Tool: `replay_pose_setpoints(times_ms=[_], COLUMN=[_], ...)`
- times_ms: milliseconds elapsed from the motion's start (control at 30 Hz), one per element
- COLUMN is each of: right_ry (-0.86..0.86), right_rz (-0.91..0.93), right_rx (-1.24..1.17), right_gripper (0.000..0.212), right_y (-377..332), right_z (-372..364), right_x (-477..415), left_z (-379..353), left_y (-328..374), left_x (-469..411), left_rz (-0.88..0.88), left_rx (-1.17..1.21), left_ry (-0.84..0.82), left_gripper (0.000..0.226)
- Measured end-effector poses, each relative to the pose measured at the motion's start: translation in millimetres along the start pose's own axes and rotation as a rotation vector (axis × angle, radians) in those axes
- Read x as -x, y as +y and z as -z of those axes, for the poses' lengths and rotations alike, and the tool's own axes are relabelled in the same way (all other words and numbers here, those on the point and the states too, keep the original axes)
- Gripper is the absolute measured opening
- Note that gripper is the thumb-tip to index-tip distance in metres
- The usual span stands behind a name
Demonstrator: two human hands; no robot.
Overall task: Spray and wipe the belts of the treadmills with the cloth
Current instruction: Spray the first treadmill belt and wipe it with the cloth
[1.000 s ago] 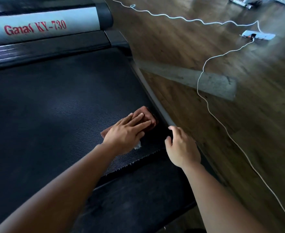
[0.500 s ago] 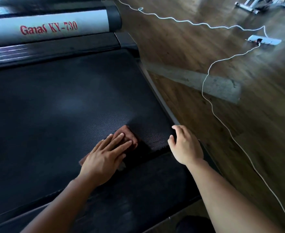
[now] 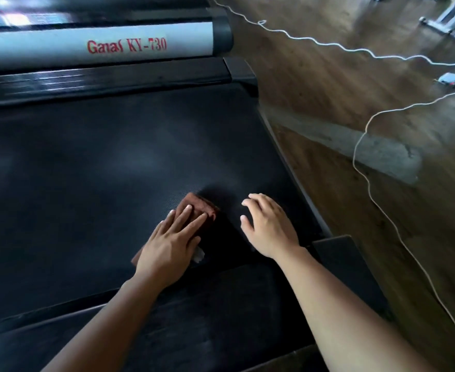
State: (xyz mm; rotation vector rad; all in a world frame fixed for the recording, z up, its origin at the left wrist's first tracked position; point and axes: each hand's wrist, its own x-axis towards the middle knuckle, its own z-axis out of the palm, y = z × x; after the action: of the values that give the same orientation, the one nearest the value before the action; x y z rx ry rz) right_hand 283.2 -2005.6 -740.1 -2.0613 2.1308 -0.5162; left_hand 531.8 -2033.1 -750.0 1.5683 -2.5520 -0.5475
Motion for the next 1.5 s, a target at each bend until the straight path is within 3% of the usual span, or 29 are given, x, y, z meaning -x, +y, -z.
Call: replay_pose_setpoints(times_ms=[200, 333, 600, 700, 933, 1200, 1333, 1500], right_ry=[-0.065, -0.144, -0.171, -0.163, -0.155, -0.147, -0.122, -0.072], right_rz=[0.059, 0.078, 0.042, 0.037, 0.035, 0.015, 0.019, 0.026], right_rx=[0.004, 0.05, 0.084, 0.096, 0.099, 0.083, 0.082, 0.096], right_gripper=[0.042, 0.054, 0.063, 0.062, 0.062, 0.066, 0.068, 0.058], right_y=[-54.6, -83.4, -93.0, -93.2, -93.1, -94.7, -95.0, -100.3], right_z=[-37.7, -55.4, -64.6, -66.5, -64.8, -65.4, -63.8, -62.4], right_x=[-11.7, -17.2, -18.1, -17.9, -17.9, -18.6, -16.4, -15.2], left_z=[14.0, 28.8, 58.7, 62.6, 46.2, 42.1, 41.8, 50.7], left_y=[-57.7, -97.7, -154.4, -154.0, -101.0, -67.5, -68.6, -86.8], left_x=[39.8, 50.1, -7.3, -36.1, -33.8, 14.1, 37.2, 65.2], left_rz=[0.257, 0.419, 0.609, 0.589, 0.314, 0.326, 0.344, 0.291], left_rx=[0.01, 0.015, 0.058, 0.041, -0.013, 0.191, 0.36, 0.442], left_ry=[0.088, 0.145, 0.182, 0.137, 0.059, -0.052, -0.001, 0.214], left_gripper=[0.053, 0.054, 0.054, 0.056, 0.062, 0.074, 0.065, 0.042])
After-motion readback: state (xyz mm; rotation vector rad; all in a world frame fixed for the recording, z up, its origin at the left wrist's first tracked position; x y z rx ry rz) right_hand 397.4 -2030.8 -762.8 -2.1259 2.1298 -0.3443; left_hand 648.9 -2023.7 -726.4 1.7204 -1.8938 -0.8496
